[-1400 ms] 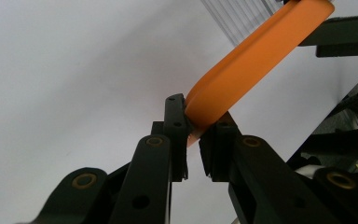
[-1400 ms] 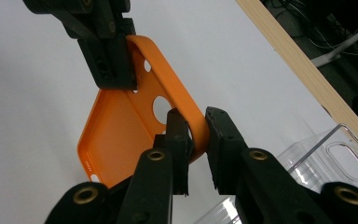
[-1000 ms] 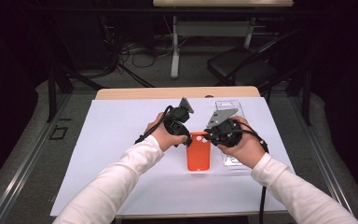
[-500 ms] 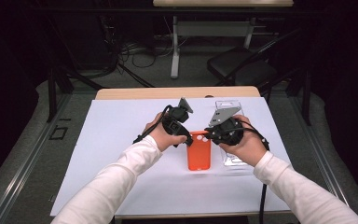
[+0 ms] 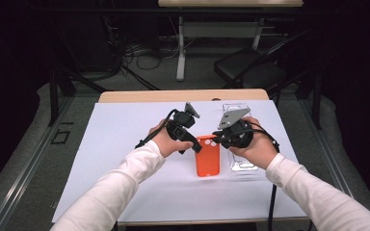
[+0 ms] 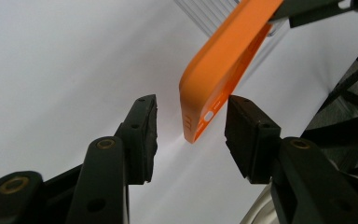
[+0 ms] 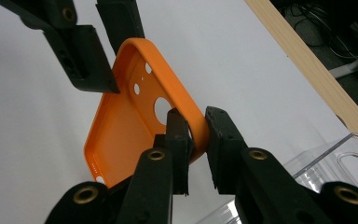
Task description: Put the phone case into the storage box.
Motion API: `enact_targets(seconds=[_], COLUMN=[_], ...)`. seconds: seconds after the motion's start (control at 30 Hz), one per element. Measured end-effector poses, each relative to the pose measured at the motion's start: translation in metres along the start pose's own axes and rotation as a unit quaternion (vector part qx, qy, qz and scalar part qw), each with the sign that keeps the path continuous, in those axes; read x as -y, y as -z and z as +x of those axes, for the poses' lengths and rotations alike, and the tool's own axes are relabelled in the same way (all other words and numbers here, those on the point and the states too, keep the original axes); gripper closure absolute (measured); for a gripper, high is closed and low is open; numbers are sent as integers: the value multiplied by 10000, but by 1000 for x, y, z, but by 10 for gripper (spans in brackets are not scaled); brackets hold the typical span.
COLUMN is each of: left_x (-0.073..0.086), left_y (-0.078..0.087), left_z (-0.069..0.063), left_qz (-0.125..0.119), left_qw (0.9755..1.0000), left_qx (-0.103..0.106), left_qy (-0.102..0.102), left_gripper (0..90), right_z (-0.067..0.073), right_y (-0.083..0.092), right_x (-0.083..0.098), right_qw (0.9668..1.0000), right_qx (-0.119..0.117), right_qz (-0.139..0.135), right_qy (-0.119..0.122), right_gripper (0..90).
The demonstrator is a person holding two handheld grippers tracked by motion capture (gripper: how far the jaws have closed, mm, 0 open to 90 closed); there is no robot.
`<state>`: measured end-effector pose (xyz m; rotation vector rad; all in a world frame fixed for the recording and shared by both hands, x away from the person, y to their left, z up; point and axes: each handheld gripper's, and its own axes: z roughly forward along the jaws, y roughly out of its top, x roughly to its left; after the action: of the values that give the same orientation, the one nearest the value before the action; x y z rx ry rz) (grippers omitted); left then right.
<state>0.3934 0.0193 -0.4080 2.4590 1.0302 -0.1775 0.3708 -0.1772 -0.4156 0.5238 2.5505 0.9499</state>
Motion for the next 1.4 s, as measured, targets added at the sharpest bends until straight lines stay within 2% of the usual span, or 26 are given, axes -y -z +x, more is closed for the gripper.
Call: enact_targets(seconds=[0.17, 0.27, 0.5, 0.63, 0.77, 0.83, 0.93, 1.1, 1.2, 1.4], left_x=[3, 6, 14, 19, 24, 27, 31, 38, 40, 43], left_y=[4, 6, 13, 15, 18, 19, 17, 17, 18, 19], left_z=[-3, -4, 0, 5, 10, 12, 17, 21, 24, 30], left_qz=[-47, -116, -297, -291, -362, -498, -573, -696, -793, -829], left_qw=[9997, 9989, 9980, 9987, 9984, 9975, 9978, 9970, 9962, 9957], left_qx=[31, -157, -222, -60, -123, -181, -101, -175, -192, -297], left_qy=[-249, -429, -512, -424, -407, -463, -325, -302, -296, -274], left_gripper=[498, 504, 491, 480, 472, 462, 427, 364, 326, 256], right_z=[-2, -3, -9, -13, -16, -16, -18, -23, -28, -38], right_y=[2, 4, 10, 14, 19, 21, 23, 26, 28, 31], right_x=[-1, -2, -4, -5, -6, -6, -7, -8, -8, -9], right_qw=[10000, 10000, 10000, 9999, 9997, 9996, 9996, 9996, 9996, 9994], right_qx=[-34, 3, -21, -19, -12, 8, -47, -90, -101, -111], right_qz=[7, 21, -53, -75, -141, -157, -173, -205, -247, -317], right_qy=[1, 32, 75, 119, 175, 219, 223, 165, 39, -110], right_gripper=[797, 797, 796, 796, 796, 796, 796, 796, 796, 795])
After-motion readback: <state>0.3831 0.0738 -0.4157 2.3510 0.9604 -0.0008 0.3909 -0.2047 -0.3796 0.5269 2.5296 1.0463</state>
